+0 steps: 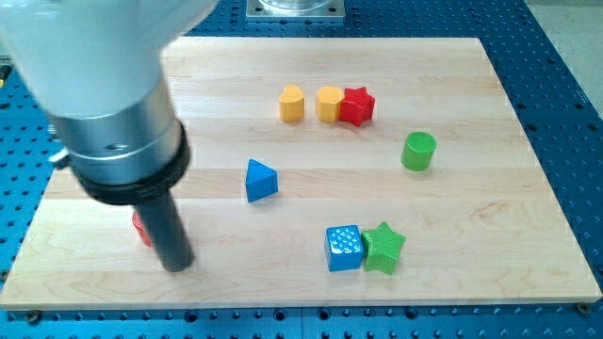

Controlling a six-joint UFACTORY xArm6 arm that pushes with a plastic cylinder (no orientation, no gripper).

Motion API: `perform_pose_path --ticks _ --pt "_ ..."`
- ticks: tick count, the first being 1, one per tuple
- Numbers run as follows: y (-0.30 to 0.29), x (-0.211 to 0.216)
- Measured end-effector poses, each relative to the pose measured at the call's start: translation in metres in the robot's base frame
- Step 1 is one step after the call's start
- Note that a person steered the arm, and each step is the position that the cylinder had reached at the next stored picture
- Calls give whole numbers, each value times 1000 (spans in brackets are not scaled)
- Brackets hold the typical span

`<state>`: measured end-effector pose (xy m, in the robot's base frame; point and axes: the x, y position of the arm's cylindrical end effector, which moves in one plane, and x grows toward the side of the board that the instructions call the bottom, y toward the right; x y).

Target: Push the red circle right below the red star

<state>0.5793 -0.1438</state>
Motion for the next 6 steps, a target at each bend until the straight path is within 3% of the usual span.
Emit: perform_pose_path --ticks 2,3,4,5,6 --pt "-33 -102" --pt "-91 -96" --pt "-62 -132" --pt "74 -146" --pt "96 -149"
